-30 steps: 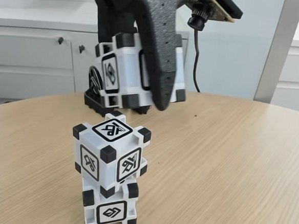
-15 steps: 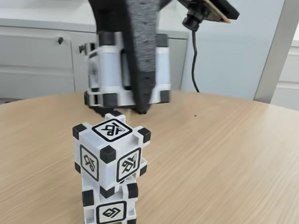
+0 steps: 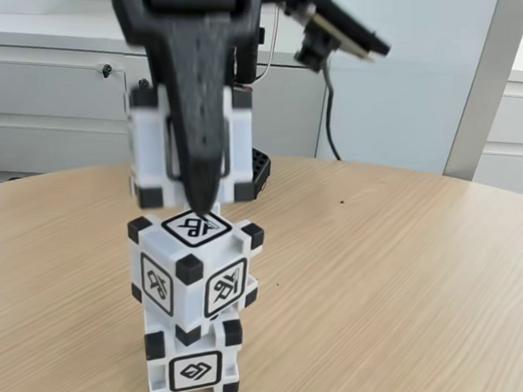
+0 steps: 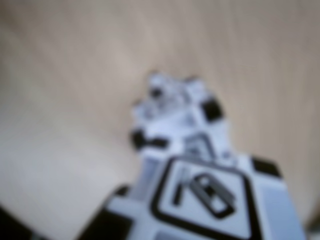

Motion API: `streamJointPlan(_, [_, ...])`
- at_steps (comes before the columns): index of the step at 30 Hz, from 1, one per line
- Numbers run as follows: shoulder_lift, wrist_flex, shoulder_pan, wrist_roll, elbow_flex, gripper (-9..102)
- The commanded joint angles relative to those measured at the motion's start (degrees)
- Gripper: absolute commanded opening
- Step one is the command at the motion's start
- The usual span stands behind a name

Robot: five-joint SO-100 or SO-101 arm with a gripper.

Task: Stack cubes from left to right.

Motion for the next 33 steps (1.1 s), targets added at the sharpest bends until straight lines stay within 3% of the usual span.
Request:
streamJointPlan(1, [0.5, 0.4, -0.4, 0.7, 0.4, 16])
streamJointPlan(28, [-0.6, -0.5, 0.5, 0.7, -0.7, 16])
streamJointPlan(33, [-0.6, -0.5, 0.5, 0.3, -0.7, 26])
